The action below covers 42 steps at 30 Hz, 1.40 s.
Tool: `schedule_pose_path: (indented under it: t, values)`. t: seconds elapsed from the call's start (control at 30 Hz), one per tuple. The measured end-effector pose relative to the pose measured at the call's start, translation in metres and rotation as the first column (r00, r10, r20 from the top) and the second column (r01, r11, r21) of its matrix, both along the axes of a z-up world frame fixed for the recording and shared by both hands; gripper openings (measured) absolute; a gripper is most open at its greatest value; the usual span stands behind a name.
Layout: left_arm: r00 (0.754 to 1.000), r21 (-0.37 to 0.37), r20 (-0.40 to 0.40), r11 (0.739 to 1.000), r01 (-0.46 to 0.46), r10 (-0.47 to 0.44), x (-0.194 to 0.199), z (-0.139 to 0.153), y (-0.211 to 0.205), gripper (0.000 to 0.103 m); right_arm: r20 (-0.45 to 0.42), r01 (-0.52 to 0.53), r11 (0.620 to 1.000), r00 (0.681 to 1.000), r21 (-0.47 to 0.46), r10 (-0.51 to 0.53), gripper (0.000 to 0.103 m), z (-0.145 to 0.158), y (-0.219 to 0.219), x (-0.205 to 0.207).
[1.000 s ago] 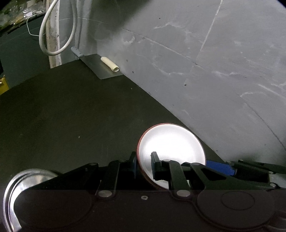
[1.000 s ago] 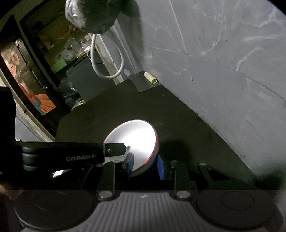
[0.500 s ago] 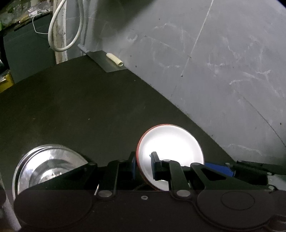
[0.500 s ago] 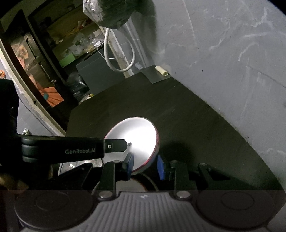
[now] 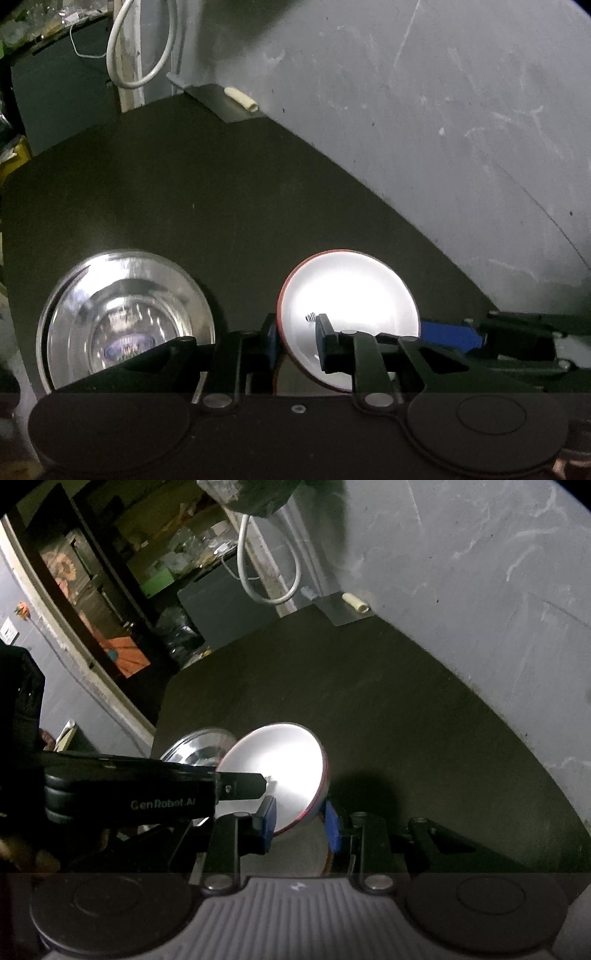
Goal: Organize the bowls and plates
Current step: 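Lift the second bowl with both grippers and carry it over the first bowl, then lower the second bowl into the first bowl with both grippers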
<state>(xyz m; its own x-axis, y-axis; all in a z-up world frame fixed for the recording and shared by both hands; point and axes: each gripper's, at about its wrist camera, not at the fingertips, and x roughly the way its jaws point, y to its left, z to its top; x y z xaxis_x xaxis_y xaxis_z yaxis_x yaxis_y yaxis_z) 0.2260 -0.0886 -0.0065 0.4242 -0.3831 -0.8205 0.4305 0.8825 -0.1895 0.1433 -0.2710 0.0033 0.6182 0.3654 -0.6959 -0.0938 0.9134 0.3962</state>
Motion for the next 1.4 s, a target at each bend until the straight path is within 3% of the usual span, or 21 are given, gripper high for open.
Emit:
schedule_pose_path:
  t: [0.47,1.4]
  values:
    - [0.997,0.053,-0.073,0.998,0.038,-0.034,-0.021,-0.011,0.001,0.022,-0.067,-0.048,0.999,0.997,0.009,0.048,0.032,-0.007,-0.004,-0.014]
    - [0.995,0.068,-0.093,0.997,0.045,-0.038,-0.018,-0.013,-0.002,0.025,-0.096,-0.070,0.997,0.993,0.012,0.071,0.034,-0.011,-0.003,-0.009]
